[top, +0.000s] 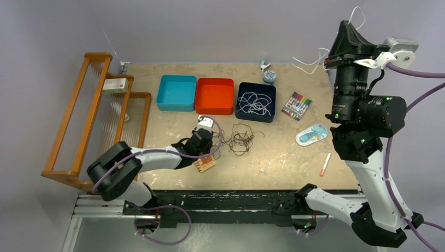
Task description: Untangle the cables
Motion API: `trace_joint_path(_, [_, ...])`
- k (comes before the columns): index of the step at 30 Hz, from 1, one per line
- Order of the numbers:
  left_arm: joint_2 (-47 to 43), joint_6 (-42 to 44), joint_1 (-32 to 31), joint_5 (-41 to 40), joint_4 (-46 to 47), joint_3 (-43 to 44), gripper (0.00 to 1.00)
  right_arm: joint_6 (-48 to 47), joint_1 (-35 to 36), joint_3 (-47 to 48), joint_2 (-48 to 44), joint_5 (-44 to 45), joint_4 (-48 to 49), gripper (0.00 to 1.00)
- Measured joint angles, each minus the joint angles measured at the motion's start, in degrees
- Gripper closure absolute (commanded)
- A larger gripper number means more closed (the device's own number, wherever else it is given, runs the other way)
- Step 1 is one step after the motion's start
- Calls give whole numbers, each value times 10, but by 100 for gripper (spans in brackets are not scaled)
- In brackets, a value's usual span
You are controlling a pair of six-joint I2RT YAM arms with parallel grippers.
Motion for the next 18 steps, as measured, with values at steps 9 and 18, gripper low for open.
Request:
trace_joint_path(9, [-153,13,0,0,-30,-1,37,41,0,-12,19,-23,-48,100])
trace_joint_path(18, [-182,17,0,7,-56,0,32,57,0,-19,86,-25,-87,100])
